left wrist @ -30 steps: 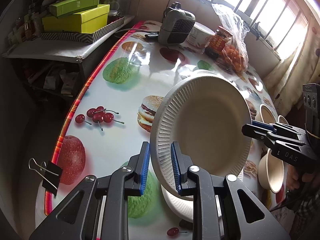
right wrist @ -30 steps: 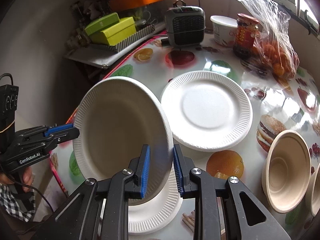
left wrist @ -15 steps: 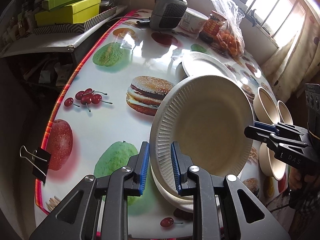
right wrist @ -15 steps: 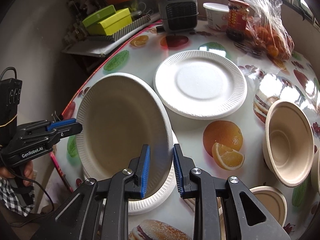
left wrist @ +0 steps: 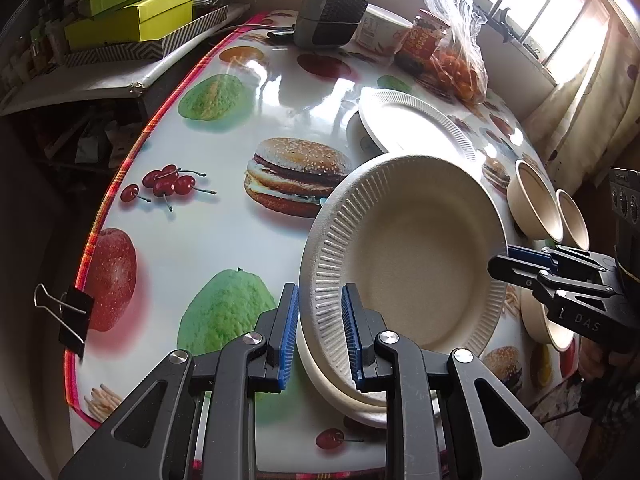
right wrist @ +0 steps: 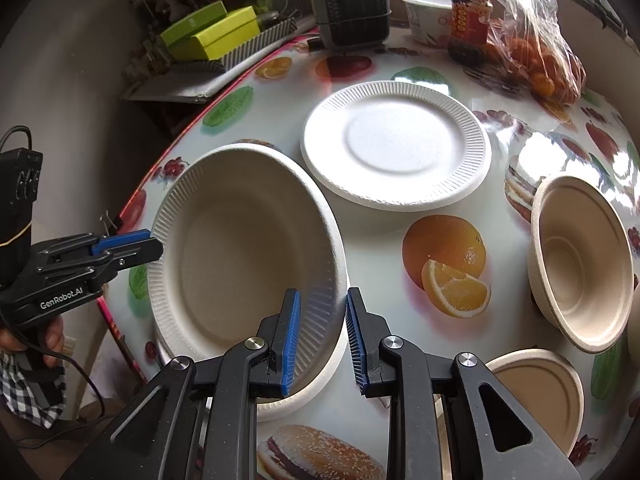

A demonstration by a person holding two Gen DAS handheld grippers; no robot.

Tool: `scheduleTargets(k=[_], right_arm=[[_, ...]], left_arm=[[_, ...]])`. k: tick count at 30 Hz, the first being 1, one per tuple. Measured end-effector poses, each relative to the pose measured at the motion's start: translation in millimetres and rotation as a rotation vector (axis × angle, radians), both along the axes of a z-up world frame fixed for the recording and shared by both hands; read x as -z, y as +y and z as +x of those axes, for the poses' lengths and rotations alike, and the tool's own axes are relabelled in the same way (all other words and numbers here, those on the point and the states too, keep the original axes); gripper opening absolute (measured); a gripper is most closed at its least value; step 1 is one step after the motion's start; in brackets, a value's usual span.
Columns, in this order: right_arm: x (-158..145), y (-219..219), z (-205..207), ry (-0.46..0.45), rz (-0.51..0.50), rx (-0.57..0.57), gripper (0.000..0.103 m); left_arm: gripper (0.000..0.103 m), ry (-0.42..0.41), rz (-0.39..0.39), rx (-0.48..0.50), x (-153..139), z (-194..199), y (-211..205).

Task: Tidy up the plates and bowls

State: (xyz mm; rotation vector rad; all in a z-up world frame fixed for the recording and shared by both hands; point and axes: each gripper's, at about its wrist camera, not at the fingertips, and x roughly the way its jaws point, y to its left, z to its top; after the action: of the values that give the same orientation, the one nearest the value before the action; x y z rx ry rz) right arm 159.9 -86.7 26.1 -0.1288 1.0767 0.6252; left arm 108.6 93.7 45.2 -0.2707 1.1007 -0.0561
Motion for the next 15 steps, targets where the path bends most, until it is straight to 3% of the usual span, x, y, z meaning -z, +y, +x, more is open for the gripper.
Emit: scheduleTargets(k=[15], right_arm=[[-1.5, -0.6, 1.0, 0.024, 0.01, 0.014, 0.023]], left_arm=[[0.022, 0.025, -0.008, -0.003, 0.9, -0.1, -0.5]])
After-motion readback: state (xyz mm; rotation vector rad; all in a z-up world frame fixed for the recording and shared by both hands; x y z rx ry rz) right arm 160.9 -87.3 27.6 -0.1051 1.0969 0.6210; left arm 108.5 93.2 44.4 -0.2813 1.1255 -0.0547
